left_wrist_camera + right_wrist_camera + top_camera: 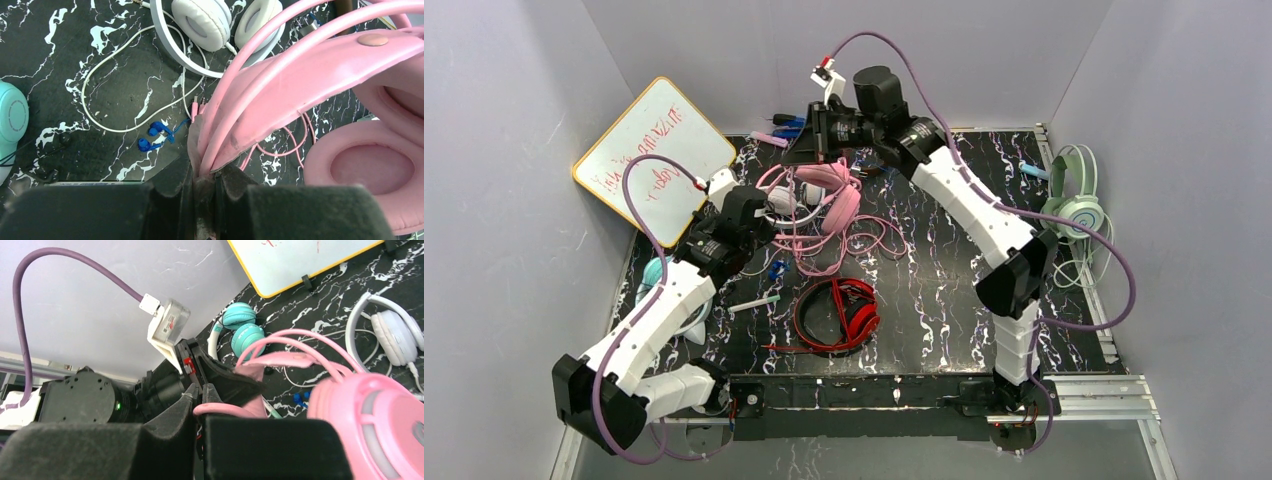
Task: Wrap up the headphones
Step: Wrap the headphones cable around the headphones.
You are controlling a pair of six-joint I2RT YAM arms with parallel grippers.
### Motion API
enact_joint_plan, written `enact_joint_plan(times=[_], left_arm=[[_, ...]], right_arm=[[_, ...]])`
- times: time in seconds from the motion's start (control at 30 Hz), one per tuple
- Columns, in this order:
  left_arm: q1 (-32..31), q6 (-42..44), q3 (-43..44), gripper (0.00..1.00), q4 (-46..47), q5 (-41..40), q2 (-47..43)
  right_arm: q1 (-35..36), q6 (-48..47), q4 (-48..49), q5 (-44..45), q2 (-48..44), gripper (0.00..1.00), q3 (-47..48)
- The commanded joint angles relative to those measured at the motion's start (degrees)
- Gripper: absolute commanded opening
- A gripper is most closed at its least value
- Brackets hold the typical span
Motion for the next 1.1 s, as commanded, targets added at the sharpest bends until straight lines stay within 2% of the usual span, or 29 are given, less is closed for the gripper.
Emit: enact_joint_plan(times=[0.0, 0.17, 0.3, 0.5, 0.8, 0.83, 0.87, 0.9, 0.93, 1.07], left_arm=[[-0.7, -0.8, 1.0, 0.00, 2.1, -2.3, -2.8], [-0.2, -6.3, 5.7, 0.00, -3.9, -3.4, 1.1], [0.5, -10.2, 13.9, 0.00, -6.7, -0.5, 5.6], [2.0, -16.5, 19.7, 0.00, -7.0, 0.1, 7.9], [8.9, -24.4, 22.7, 0.00, -5.8, 12.2, 8.1], [9.1, -24.6, 22.9, 0.00, -5.6, 13.0, 7.8], [9.5, -24.8, 23.1, 0.00, -5.3, 13.7, 7.7], [9.7, -25.0, 23.4, 0.00, -5.2, 14.5, 7.4], [9.9, -25.3, 23.5, 0.00, -5.1, 15.3, 7.1], [11.2, -26.9, 23.5, 0.00, -3.1, 20.9, 6.2]], right_arm=[[-0.9, -2.0, 4.2, 0.9, -8.5, 0.07, -4.1], [-0.7, 1.4, 9.0, -3.9, -15.7, 0.07, -17.0], [3.6, 5.7, 17.3, -6.1, -20.7, 0.07, -30.3], [10.2, 5.8, 18.6, -3.5, -24.4, 0.07, -40.8], [10.5, 5.9, 23.7, 6.1, -34.1, 0.07, -58.2], [10.5, 5.8, 24.1, 7.0, -34.8, 0.53, -59.6], [10.5, 5.8, 24.6, 7.7, -35.3, 0.13, -61.0], [10.6, 5.8, 24.7, 8.5, -35.8, 0.09, -62.0], [10.6, 5.7, 24.8, 9.2, -36.2, 0.09, -63.0], [10.5, 5.6, 25.6, 11.3, -37.1, 0.15, -66.4]])
